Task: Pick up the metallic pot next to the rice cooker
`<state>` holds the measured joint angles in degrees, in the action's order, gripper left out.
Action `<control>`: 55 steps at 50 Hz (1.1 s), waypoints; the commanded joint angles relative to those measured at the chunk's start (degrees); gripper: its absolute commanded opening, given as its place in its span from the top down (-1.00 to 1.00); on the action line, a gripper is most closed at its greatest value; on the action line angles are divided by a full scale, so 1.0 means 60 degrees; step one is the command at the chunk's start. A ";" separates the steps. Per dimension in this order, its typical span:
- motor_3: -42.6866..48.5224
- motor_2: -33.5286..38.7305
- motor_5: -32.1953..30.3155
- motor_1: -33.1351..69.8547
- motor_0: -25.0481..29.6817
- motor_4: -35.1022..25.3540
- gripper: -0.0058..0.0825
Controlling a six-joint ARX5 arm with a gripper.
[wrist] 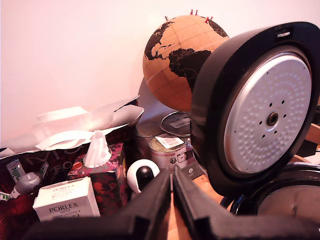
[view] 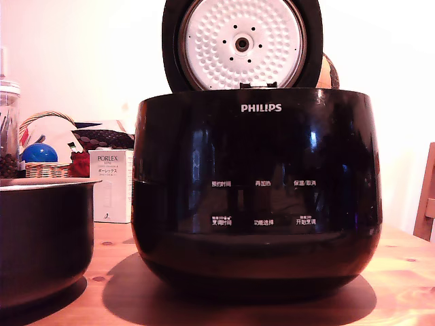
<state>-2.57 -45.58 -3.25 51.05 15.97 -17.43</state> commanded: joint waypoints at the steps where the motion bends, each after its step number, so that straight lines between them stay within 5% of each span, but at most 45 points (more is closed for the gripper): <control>1: 0.0415 -0.0004 0.0095 -0.0029 -0.0018 -0.0565 0.92; 13: 0.2554 -0.1096 0.0102 -0.0029 -0.0018 -0.1111 0.92; 29: 0.7439 -0.3173 -0.0816 -0.0015 -0.0007 -0.2098 0.92; 55: 1.3420 -0.4331 -0.3311 0.0131 0.0372 -0.0736 0.92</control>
<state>78.22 -71.72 -21.50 51.24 17.34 -22.79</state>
